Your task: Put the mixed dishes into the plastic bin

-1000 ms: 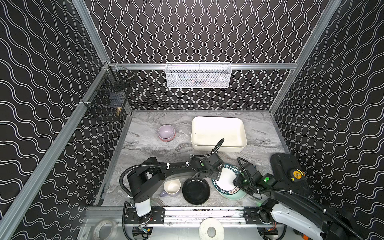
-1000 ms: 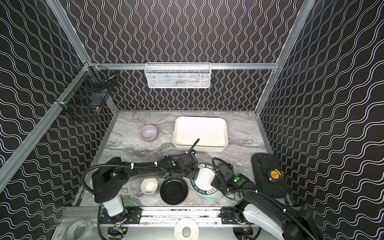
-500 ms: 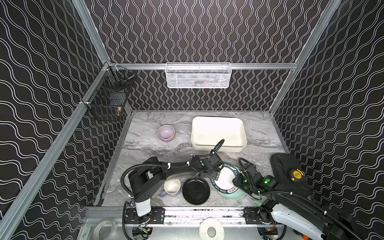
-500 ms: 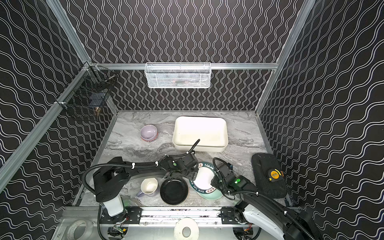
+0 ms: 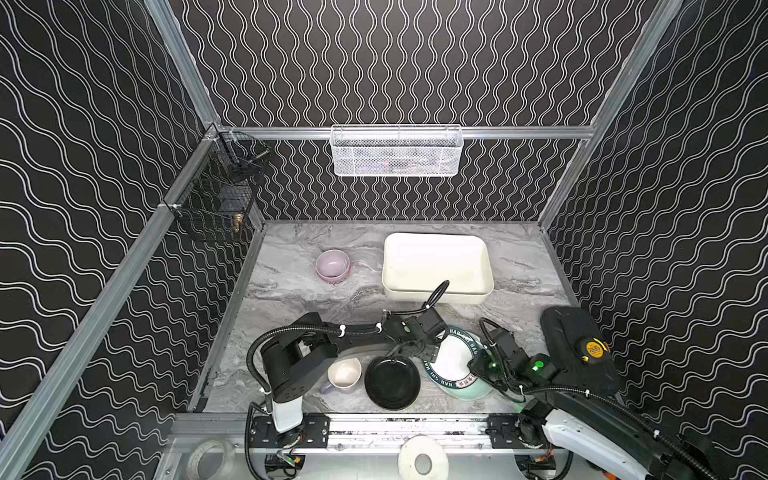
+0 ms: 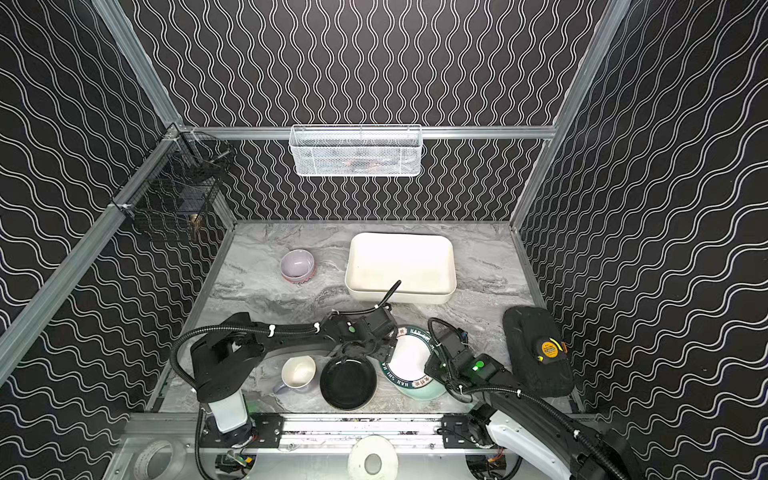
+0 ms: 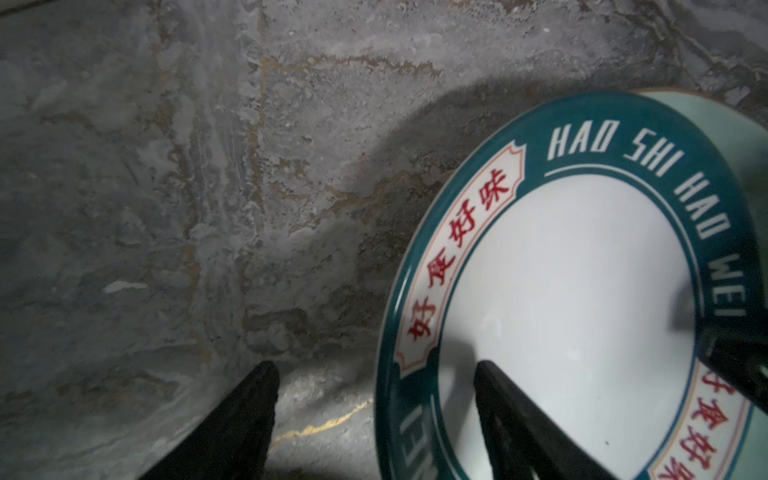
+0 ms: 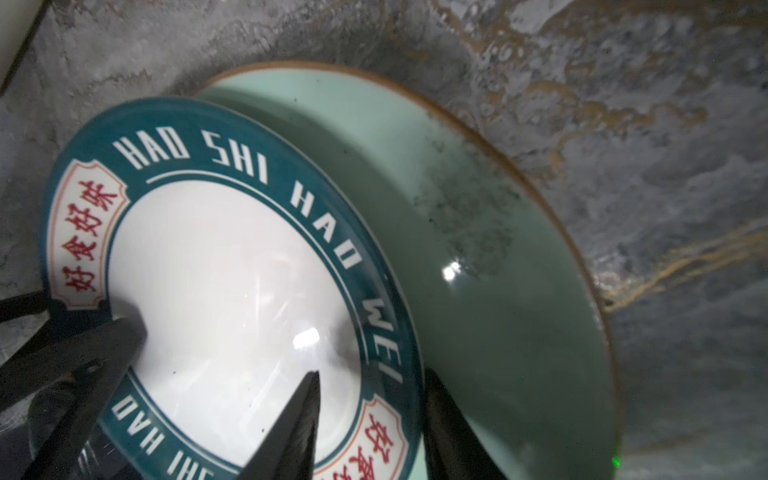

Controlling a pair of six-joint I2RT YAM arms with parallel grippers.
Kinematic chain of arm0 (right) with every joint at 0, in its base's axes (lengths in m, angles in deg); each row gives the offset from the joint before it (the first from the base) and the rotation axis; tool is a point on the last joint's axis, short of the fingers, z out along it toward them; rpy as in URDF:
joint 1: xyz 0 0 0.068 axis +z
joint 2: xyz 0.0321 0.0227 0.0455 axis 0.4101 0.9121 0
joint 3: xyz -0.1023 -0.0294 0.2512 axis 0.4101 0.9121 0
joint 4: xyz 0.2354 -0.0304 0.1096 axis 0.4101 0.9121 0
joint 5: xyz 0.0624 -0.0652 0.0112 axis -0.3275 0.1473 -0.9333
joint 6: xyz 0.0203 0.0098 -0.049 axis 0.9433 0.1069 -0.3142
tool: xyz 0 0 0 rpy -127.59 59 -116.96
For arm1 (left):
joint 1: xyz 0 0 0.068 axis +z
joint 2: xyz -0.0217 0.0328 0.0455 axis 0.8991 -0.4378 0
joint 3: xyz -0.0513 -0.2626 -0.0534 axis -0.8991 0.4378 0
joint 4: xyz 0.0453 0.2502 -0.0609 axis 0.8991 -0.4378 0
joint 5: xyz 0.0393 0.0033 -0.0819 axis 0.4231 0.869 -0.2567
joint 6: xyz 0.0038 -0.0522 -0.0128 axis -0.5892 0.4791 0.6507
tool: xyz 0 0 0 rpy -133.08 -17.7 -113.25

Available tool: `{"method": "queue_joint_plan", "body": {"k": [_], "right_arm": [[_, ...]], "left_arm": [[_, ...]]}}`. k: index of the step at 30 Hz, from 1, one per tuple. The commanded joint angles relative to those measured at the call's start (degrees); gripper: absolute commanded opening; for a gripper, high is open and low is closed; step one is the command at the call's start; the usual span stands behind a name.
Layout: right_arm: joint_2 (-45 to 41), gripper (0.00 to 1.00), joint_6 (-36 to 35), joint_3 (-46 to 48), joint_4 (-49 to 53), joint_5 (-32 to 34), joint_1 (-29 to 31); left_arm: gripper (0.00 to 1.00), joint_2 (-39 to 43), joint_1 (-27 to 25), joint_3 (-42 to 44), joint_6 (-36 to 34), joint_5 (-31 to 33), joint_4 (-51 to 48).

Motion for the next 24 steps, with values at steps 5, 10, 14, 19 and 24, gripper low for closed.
{"method": "queue_joint_plan", "body": {"k": [5, 10, 14, 19, 24], "right_arm": [[-0.7, 0.3, 0.4, 0.8, 2.6, -0.4, 0.1], [-2.1, 0.29, 0.6, 1.3, 2.6, -0.5, 0.0], [-3.0, 0.27, 1.2, 1.6, 3.0, -0.3, 0.1], [-3.4, 0.27, 1.7, 1.7, 3.0, -0.4, 0.0], [-4.3, 0.27, 2.2, 2.3, 2.4, -0.9, 0.0]], "left_arm": [[0.63, 1.0, 0.1, 0.3, 1.0, -0.6, 1.0], [0.44, 0.5, 0.1, 0.3, 1.4, -0.5, 0.7], [0.34, 0.5, 0.1, 0.2, 1.5, -0.2, 0.3], [0.24, 0.2, 0.1, -0.2, 1.4, 0.8, -0.9], [0.2, -0.7, 0.1, 0.0, 1.1, 0.6, -0.5]]}}
